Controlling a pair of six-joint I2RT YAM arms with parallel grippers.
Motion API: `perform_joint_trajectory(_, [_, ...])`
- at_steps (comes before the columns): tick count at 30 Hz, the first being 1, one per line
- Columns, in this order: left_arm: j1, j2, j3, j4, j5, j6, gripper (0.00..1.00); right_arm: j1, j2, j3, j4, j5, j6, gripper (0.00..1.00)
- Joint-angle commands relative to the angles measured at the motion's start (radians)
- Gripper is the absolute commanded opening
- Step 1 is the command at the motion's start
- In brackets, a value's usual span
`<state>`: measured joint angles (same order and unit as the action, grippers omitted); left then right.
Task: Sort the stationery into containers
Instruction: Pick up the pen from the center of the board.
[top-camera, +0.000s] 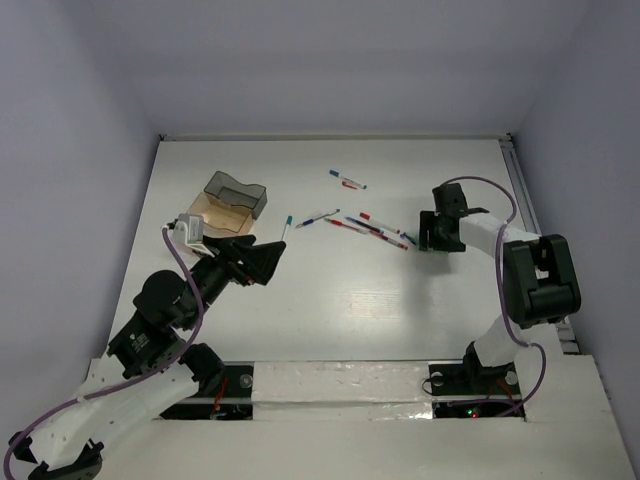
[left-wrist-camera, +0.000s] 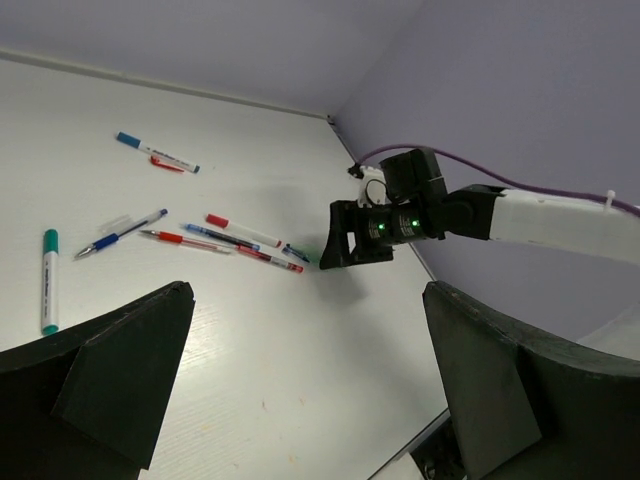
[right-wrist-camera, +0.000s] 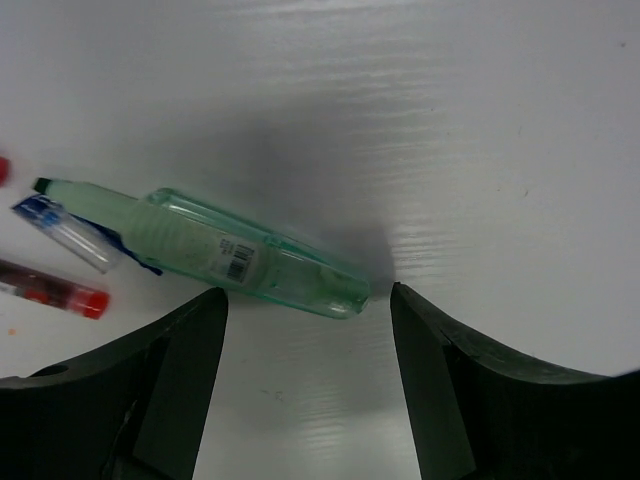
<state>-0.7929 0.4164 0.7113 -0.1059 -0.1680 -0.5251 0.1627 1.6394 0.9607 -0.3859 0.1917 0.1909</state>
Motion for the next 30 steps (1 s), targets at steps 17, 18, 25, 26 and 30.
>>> perform_joint_trajectory(17, [-0.003, -0.005, -0.016, 0.038, 0.048, -0.006, 0.99, -0.026, 0.145, 0.11, -0.015, -0.124, -0.136, 0.72])
perform_joint_trajectory(18, [-0.003, -0.005, -0.016, 0.038, 0.047, -0.006, 0.99, -0.026, 0.145, 0.111, -0.011, -0.127, -0.131, 0.71])
perform_joint_trajectory(25, [-0.003, -0.007, -0.016, 0.028, 0.018, -0.01, 0.99, -0.026, 0.111, 0.107, -0.021, -0.101, -0.081, 0.59])
perform_joint_trajectory(26, [-0.003, -0.007, -0.018, 0.028, 0.018, -0.01, 0.99, -0.026, 0.1, 0.099, -0.019, -0.094, -0.074, 0.58])
perform_joint_trajectory(30, [-0.003, 0.007, -0.019, 0.034, 0.024, -0.016, 0.99, -0.026, 0.053, 0.059, -0.007, -0.103, -0.059, 0.53])
